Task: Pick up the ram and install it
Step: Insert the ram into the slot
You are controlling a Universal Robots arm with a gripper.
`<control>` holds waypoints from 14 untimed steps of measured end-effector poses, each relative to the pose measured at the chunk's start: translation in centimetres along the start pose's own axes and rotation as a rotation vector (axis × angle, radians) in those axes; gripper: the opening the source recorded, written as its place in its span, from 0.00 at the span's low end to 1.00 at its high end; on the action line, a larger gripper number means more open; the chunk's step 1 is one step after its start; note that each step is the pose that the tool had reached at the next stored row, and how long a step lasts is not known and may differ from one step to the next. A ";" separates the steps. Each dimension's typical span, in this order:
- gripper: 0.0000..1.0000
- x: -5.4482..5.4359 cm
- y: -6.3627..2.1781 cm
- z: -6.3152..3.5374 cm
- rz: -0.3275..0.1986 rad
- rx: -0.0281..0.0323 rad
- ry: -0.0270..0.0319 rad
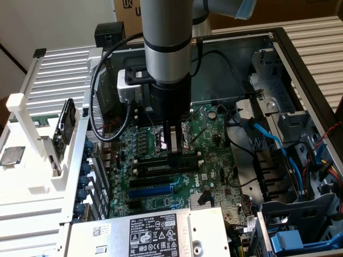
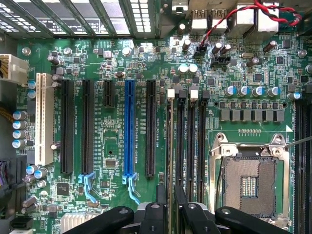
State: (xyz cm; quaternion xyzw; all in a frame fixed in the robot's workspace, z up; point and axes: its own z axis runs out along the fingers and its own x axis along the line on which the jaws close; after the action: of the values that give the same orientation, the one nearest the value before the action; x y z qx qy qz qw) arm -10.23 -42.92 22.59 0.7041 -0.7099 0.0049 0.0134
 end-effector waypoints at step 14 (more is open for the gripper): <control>0.21 0.1 0.31 -2.12 0.000 0.0038 -0.0002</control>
State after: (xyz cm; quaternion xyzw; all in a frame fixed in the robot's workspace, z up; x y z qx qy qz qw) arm -10.51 -42.92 24.71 0.7041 -0.7099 0.0062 0.0120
